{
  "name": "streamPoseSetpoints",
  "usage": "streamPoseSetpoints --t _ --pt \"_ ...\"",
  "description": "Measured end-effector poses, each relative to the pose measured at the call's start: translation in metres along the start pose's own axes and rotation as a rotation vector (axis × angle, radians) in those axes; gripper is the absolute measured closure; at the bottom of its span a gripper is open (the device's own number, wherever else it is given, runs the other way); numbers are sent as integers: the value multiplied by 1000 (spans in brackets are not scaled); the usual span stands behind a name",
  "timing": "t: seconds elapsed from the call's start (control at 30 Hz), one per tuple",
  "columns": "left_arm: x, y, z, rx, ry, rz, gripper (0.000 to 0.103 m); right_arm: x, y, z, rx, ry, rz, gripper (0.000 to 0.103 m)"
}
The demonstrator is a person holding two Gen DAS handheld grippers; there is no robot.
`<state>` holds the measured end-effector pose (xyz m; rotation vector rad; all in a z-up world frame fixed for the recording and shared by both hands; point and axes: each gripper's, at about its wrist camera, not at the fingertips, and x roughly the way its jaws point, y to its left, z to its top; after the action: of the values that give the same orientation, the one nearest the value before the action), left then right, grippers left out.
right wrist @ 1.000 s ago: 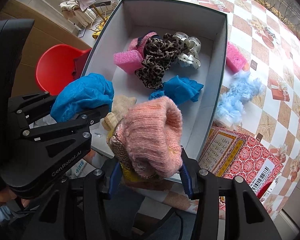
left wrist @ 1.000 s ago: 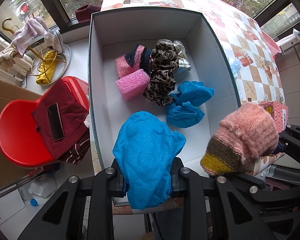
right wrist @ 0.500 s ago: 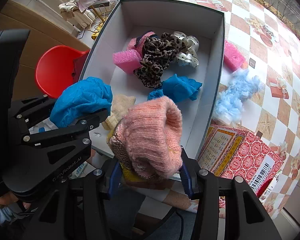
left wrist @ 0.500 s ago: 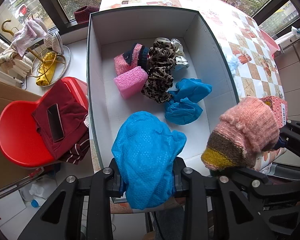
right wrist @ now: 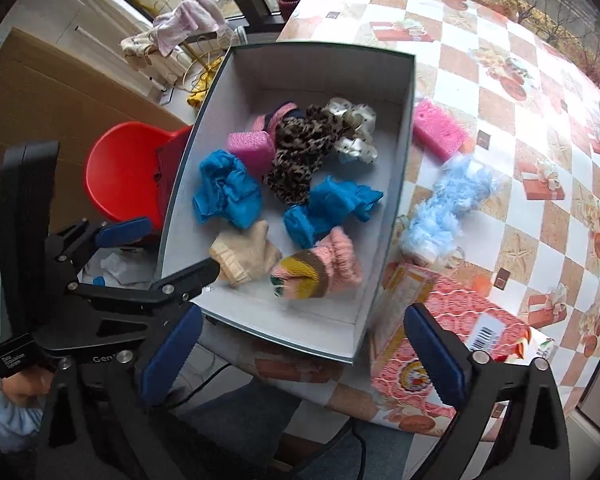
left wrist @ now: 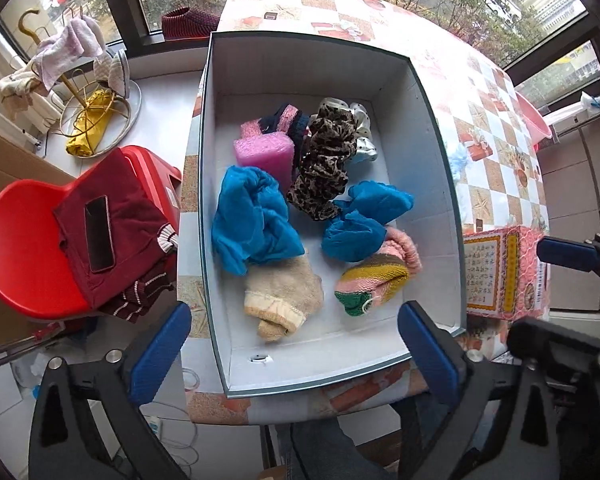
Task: Organize soft objects
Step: 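Move the right tool toward the pink sponge on the table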
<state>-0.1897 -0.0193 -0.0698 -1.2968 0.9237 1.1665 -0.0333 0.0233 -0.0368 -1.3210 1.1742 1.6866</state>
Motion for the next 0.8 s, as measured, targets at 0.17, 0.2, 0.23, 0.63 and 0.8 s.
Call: streamPoseSetpoints --t 0.17,0.2,0.23,0.63,0.8 --pt "-12 -7 10 -17 -24 -63 0 -50 -36 9 90 -87 48 1" --pt "-14 -9 12 -15 -26 -65 0 -57 -47 11 114 -99 38 1" --pt "-14 -12 14 -11 -24 -68 0 -62 -58 14 139 -106 25 1" --pt "-1 -42 19 -42 54 -35 0 35 -180 56 317 153 -60 1" --pt "5 -43 16 -97 95 8 0 96 -188 80 286 245 17 1"
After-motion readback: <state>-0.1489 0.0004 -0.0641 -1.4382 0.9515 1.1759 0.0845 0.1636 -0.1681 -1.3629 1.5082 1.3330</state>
